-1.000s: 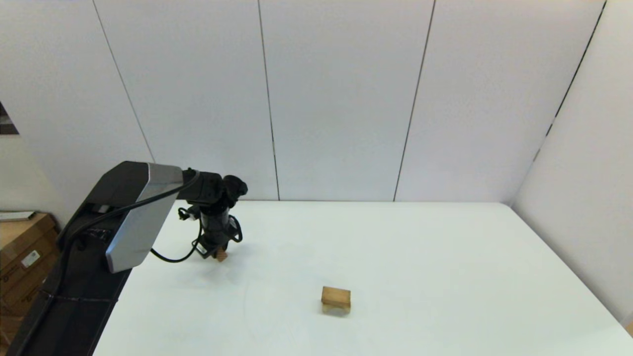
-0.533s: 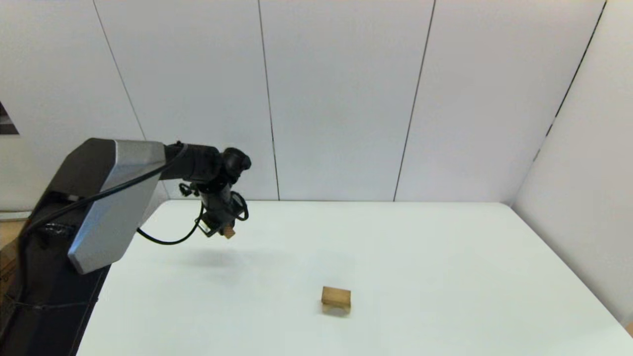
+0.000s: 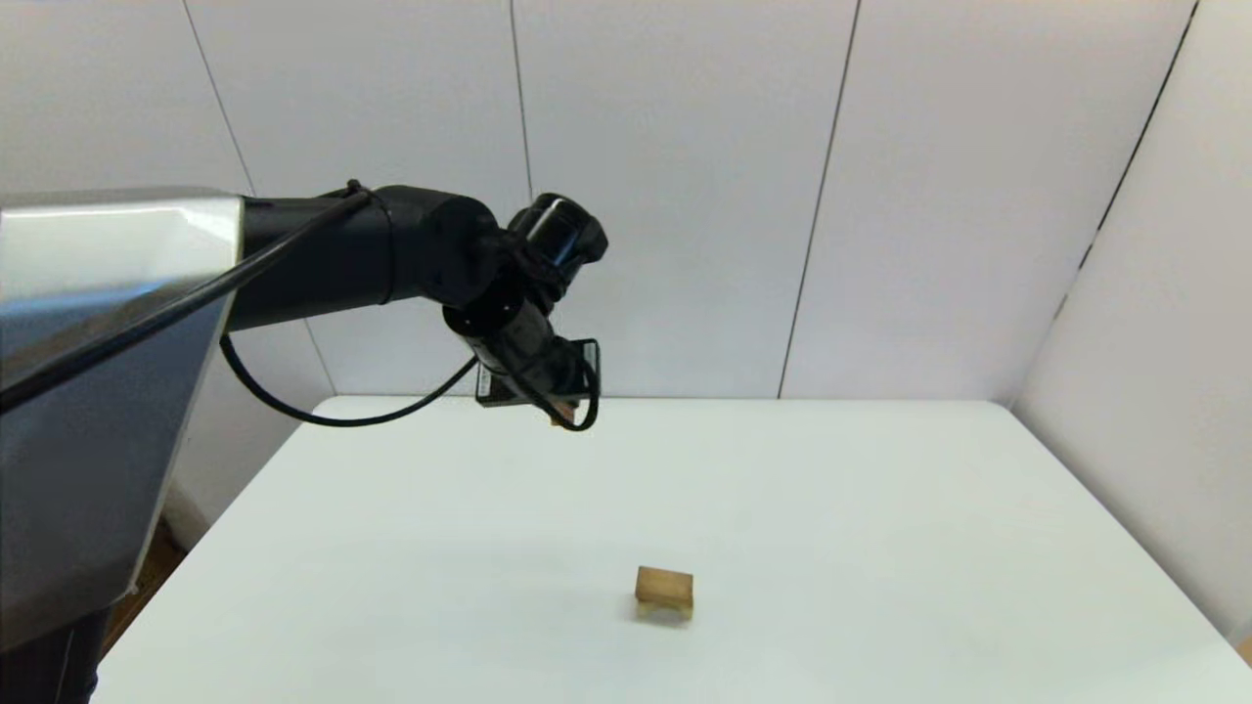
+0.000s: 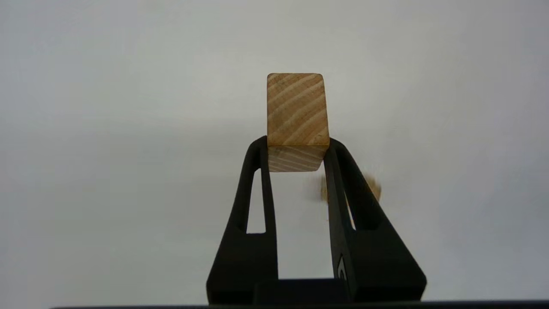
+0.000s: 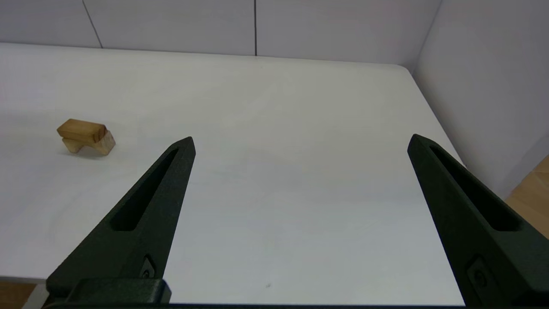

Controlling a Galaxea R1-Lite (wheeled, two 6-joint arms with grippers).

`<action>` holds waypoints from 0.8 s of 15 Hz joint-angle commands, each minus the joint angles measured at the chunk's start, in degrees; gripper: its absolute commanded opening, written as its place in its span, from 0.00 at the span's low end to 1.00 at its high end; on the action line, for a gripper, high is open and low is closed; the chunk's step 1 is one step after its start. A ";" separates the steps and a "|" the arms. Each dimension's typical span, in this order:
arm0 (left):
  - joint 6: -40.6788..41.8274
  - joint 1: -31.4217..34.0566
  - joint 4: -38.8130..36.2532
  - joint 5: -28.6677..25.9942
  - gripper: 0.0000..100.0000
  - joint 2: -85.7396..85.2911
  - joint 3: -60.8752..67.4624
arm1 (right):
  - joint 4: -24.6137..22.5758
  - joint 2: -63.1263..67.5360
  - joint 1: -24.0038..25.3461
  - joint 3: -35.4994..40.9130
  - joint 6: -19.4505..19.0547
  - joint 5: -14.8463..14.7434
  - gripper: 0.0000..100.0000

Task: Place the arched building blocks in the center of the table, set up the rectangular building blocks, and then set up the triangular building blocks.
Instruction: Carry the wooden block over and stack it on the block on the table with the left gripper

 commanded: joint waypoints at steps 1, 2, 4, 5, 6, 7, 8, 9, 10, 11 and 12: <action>27.09 -1.14 3.74 -14.42 0.00 -3.82 0.59 | 0.04 0.07 0.01 0.04 -0.03 0.00 1.00; 33.86 -0.96 6.12 -18.11 0.00 -4.17 0.67 | 0.04 0.07 0.01 0.04 -0.03 0.00 1.00; 45.02 -0.61 10.42 -23.30 0.00 -4.00 0.67 | 0.04 -0.01 0.01 -0.05 -0.03 0.00 1.00; 50.82 -0.35 12.27 -24.88 0.00 -3.12 0.67 | 0.04 0.07 0.01 -0.05 -0.03 0.00 1.00; 55.22 0.27 13.15 -25.58 0.00 -2.42 0.67 | -0.04 -0.01 0.01 0.04 -0.03 0.00 1.00; 58.29 0.27 13.32 -25.93 0.00 -1.63 0.67 | 0.04 -0.01 0.01 -0.05 -0.03 0.00 1.00; 59.87 0.27 12.89 -26.55 0.00 -0.83 0.67 | -0.04 -0.01 0.01 0.04 -0.03 0.00 1.00; 61.19 0.27 12.18 -27.08 0.00 0.48 0.41 | 0.04 0.07 0.01 -0.05 -0.03 0.00 1.00; 62.25 0.18 10.78 -27.08 0.00 1.89 0.41 | 0.04 -0.01 0.01 0.04 -0.03 0.00 1.00; 63.57 0.18 9.81 -27.08 0.00 3.03 0.41 | 0.04 -0.01 0.01 0.04 -0.03 0.00 1.00; 65.32 0.18 9.55 -27.16 0.00 4.09 0.41 | 0.04 0.07 0.01 -0.05 -0.03 0.00 1.00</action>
